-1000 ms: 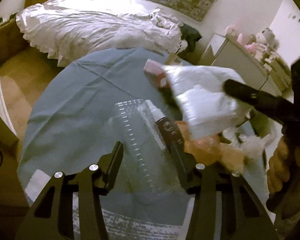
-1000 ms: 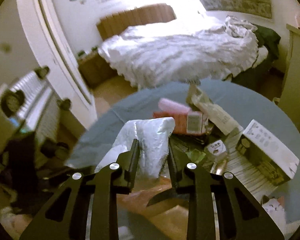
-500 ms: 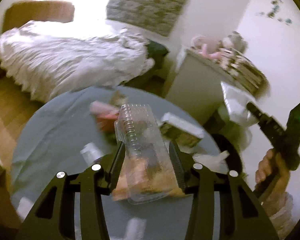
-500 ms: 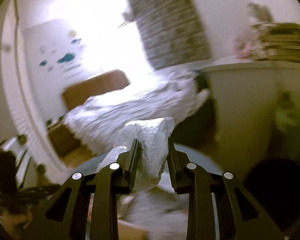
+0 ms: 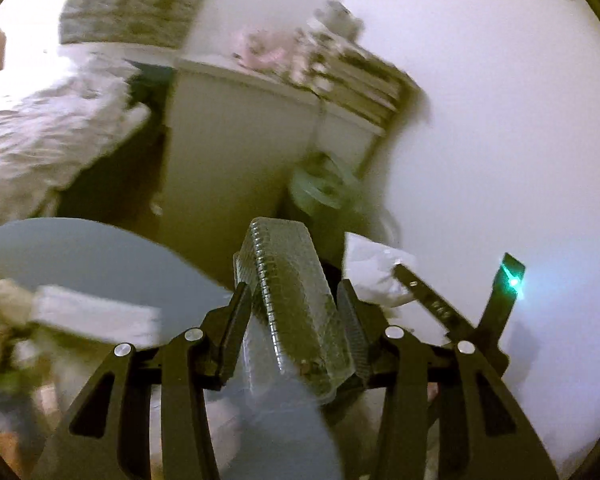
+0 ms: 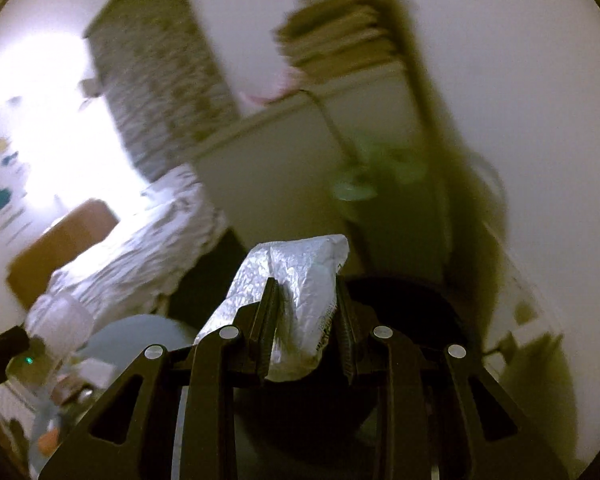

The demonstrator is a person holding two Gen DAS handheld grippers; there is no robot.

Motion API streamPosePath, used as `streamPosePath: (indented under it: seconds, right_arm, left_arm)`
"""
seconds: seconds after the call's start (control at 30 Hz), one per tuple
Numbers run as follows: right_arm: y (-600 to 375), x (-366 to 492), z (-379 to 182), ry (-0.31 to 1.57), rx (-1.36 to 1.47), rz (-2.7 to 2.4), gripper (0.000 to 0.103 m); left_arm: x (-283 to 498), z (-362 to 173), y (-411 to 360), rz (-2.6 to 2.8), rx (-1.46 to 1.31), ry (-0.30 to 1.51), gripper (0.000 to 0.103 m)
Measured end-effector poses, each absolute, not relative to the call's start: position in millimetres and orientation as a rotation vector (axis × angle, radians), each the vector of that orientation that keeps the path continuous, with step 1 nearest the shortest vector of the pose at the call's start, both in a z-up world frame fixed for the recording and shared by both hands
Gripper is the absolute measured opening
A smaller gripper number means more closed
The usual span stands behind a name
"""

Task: Collect trash
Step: 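Carry the tray and envelope to the bin and open both tools, then grasp the pink cow-print milk carton with the left tool while the right tool grasps the white carton box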

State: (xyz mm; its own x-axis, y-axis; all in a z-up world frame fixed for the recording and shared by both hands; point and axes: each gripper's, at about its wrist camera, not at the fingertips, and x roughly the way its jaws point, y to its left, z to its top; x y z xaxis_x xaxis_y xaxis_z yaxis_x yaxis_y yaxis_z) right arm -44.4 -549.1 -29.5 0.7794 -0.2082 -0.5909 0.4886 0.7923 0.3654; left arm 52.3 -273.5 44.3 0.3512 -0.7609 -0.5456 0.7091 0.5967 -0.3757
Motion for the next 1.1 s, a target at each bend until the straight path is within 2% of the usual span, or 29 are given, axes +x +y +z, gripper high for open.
streamPosePath:
  seconds: [0.3, 0.37, 0.63, 0.7, 0.73, 0.77, 0.83, 0.87, 0.9, 1.1]
  right_arm:
    - [-580, -43, -83, 0.646, 0.583, -0.465, 0.027]
    - [-585, -43, -85, 0.643, 0.584, -0.468, 0.027]
    - [-581, -35, -91, 0.687, 0.571, -0.464, 0.028]
    - [-579, -35, -92, 0.701, 0.572, -0.449, 0.032]
    - [-580, -33, -92, 0.71, 0.573, -0.451, 0.041]
    - [-580, -33, -93, 0.71, 0.577, -0.458, 0.048]
    - [-580, -39, -89, 0.669, 0.588, -0.478, 0.082]
    - [-580, -44, -86, 0.638, 0.593, -0.497, 0.086]
    - [-580, -47, -85, 0.62, 0.598, -0.504, 0.087]
    - [-574, -45, -85, 0.629, 0.6, -0.451, 0.087]
  left_arm:
    - [77, -7, -372, -1.018, -0.01, 0.879, 0.041]
    - [80, -16, -382, -1.022, 0.004, 0.897, 0.03]
    - [80, -41, -406, -1.019, 0.05, 0.949, 0.03]
    - [77, -41, -405, -1.018, 0.061, 0.957, 0.032]
    - [76, -39, -404, -1.009, 0.068, 0.956, 0.033]
    - [75, -38, -403, -1.002, 0.075, 0.955, 0.035]
    - [72, -33, -398, -0.984, 0.088, 0.944, 0.058]
    - [71, -31, -396, -0.971, 0.09, 0.931, 0.082]
    - [68, -25, -389, -0.946, 0.084, 0.901, 0.093]
    - [58, 1, -344, -0.897, 0.03, 0.836, 0.095]
